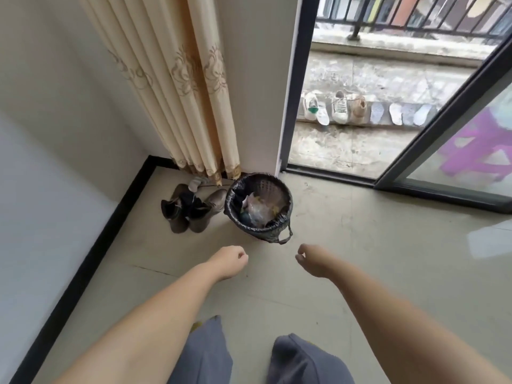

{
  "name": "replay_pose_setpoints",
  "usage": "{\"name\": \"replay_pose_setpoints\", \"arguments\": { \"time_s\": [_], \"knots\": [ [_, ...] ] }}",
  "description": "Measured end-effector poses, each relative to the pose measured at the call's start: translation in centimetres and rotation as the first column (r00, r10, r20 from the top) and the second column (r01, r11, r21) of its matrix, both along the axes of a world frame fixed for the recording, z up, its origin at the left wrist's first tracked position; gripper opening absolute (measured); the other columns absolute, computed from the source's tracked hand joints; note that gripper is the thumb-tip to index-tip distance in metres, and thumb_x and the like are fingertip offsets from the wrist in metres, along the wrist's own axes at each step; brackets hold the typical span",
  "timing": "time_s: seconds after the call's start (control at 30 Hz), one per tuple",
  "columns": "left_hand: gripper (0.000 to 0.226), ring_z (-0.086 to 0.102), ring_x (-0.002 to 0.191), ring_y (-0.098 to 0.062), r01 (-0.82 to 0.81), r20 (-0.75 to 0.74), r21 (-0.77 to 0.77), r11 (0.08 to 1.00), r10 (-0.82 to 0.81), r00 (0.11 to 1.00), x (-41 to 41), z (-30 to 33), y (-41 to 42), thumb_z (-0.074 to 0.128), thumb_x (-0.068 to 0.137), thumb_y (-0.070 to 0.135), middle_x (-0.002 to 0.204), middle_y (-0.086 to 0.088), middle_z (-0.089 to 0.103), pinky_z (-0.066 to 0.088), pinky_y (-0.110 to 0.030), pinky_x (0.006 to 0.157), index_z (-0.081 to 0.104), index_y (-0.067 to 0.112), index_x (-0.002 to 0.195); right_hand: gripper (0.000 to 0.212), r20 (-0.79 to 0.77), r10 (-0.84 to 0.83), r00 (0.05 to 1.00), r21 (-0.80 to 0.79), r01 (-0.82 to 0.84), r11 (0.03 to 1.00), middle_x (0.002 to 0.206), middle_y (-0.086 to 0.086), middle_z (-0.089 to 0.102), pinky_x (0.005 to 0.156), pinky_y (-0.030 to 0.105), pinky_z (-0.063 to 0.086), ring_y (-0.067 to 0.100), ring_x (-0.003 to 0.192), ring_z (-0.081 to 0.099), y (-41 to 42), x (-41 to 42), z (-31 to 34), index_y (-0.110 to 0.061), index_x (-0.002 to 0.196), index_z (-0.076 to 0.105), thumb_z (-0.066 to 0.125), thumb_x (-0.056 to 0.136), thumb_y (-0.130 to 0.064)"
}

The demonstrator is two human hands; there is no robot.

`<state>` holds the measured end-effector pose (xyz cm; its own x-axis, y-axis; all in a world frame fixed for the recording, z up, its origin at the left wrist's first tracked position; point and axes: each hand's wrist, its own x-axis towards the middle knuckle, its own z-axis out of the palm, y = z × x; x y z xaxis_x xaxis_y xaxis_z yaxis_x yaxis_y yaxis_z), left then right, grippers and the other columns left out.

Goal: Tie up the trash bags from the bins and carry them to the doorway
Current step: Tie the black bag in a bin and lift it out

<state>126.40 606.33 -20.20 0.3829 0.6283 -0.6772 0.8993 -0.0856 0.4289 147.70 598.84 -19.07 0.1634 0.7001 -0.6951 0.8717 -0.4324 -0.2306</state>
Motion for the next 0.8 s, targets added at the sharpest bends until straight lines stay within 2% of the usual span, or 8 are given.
{"name": "replay_pose_setpoints", "arguments": {
  "time_s": [0.1,0.27,0.4,0.47,0.53,0.67,0.73,0.8],
  "knots": [
    [0.029,0.053,0.078,-0.023,-0.071,0.051,-0.021,0.997,0.072,0.996,1.3,-8.1,3.6,0.04,0.094,0.027,0.098,-0.007,0.067,0.044,-0.028,0.065,0.062,0.008,0.097,0.037,-0.064,-0.069,0.996,0.039,0.071,0.997,0.123,0.02,0.059,0.089,0.033,0.043,0.033,0.114,0.055,3.8,-0.5,-7.7,0.0,0.121,0.053,0.035,0.099,-0.024],
    [0.024,0.06,0.074,-0.021,-0.273,0.156,-0.081,0.959,0.282,0.947,2.4,-21.9,9.3,0.039,0.096,0.023,0.082,-0.003,0.065,0.045,-0.027,0.065,0.057,0.011,0.087,0.033,-0.181,-0.223,0.958,0.077,0.239,0.968,0.098,0.017,0.061,0.076,0.031,0.042,0.036,0.104,0.06,9.3,-1.5,-21.8,0.0,0.095,0.055,0.036,0.098,-0.027],
    [0.032,0.06,0.076,-0.022,-0.479,0.244,-0.178,0.86,0.51,0.825,2.6,-30.6,12.8,0.034,0.1,0.035,0.091,-0.009,0.064,0.047,-0.028,0.068,0.053,0.01,0.108,0.047,-0.354,-0.436,0.827,0.034,0.477,0.878,0.112,0.017,0.065,0.075,0.037,0.054,0.029,0.093,0.067,12.4,-1.9,-30.8,-0.002,0.114,0.054,0.03,0.098,-0.038],
    [0.04,0.063,0.081,-0.025,-0.6,0.298,-0.249,0.76,0.65,0.699,2.5,-33.9,14.4,0.038,0.097,0.046,0.101,-0.011,0.065,0.051,-0.034,0.076,0.05,0.011,0.112,0.056,-0.438,-0.549,0.711,0.013,0.616,0.787,0.111,0.015,0.066,0.068,0.032,0.052,0.025,0.082,0.067,13.8,-1.8,-34.2,-0.001,0.115,0.056,0.03,0.097,-0.046],
    [0.044,0.066,0.081,-0.025,-0.691,0.357,-0.377,0.617,0.785,0.506,2.5,-36.2,15.8,0.045,0.093,0.052,0.098,-0.01,0.07,0.054,-0.035,0.074,0.056,0.012,0.108,0.059,-0.528,-0.628,0.572,0.007,0.742,0.67,0.099,0.012,0.071,0.063,0.028,0.051,0.024,0.073,0.067,15.1,-1.8,-36.4,0.0,0.11,0.061,0.033,0.095,-0.05],
    [0.02,0.065,0.071,-0.021,-0.654,0.411,-0.648,0.39,0.902,0.131,3.5,-36.1,17.8,0.051,0.095,0.027,0.082,-0.009,0.065,0.058,-0.03,0.053,0.056,0.012,0.083,0.046,-0.673,-0.665,0.323,-0.064,0.871,0.488,0.075,0.005,0.072,0.066,0.028,0.051,0.02,0.063,0.066,16.2,-2.5,-38.1,-0.001,0.105,0.065,0.042,0.093,-0.039],
    [0.015,0.063,0.069,-0.022,-0.645,0.379,-0.691,0.327,0.923,0.061,3.8,-35.4,17.7,0.047,0.095,0.015,0.082,-0.01,0.062,0.057,-0.029,0.045,0.051,0.011,0.081,0.039,-0.69,-0.679,0.252,-0.1,0.895,0.434,0.071,0.005,0.07,0.06,0.024,0.05,0.018,0.06,0.066,16.1,-2.6,-37.9,-0.002,0.106,0.063,0.043,0.092,-0.033],
    [0.016,0.065,0.07,-0.024,-0.598,0.317,-0.75,0.284,0.947,0.052,3.9,-35.1,16.9,0.045,0.097,0.02,0.085,-0.012,0.064,0.057,-0.033,0.045,0.053,0.009,0.088,0.033,-0.672,-0.695,0.256,-0.093,0.902,0.422,0.066,0.004,0.07,0.054,0.022,0.048,0.017,0.055,0.066,15.6,-1.9,-37.5,-0.005,0.105,0.059,0.044,0.091,-0.031]
  ]
}}
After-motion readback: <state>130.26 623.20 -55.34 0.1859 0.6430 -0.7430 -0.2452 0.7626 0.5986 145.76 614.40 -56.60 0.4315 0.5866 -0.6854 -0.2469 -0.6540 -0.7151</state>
